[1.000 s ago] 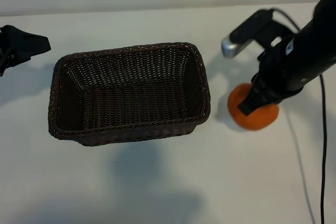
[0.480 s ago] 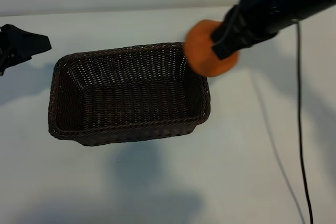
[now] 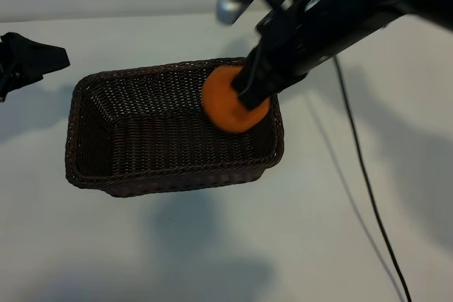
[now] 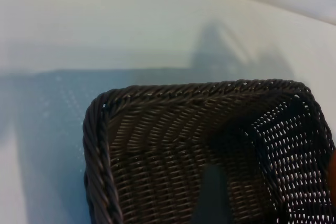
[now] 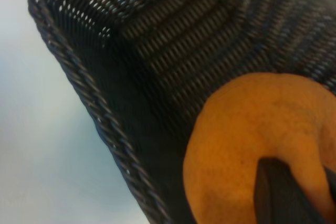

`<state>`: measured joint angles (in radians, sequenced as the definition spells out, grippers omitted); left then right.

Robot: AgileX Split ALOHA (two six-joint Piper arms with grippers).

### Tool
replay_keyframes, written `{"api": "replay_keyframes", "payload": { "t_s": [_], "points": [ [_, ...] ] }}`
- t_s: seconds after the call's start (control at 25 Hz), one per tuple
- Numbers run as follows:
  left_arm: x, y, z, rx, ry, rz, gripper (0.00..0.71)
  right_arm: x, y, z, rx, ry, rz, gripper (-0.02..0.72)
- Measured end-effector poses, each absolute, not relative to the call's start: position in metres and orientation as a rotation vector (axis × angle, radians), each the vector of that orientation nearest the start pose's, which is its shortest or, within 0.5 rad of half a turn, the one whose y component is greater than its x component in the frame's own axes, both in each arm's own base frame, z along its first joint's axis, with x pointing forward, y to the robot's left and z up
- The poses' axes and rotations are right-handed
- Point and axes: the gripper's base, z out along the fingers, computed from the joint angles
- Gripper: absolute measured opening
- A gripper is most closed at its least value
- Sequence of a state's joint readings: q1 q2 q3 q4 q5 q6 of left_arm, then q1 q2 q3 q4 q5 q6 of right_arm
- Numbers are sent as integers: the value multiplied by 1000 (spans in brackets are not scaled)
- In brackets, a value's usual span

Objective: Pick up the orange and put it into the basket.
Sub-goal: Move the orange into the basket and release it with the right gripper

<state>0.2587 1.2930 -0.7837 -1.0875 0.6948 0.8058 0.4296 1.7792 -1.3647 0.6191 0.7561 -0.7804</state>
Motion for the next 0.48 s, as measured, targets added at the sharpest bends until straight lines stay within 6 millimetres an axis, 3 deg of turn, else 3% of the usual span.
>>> {"api": "replay_keyframes", "payload": {
  "t_s": [0.2,0.48],
  "points": [
    [255,14,269,-186,2271,-655,590,340,217,234,-1104,2295,561,84],
    [255,14,269,-186,2271,-656,590,352,229,222,-1070,2296,587,84]
  ]
}}
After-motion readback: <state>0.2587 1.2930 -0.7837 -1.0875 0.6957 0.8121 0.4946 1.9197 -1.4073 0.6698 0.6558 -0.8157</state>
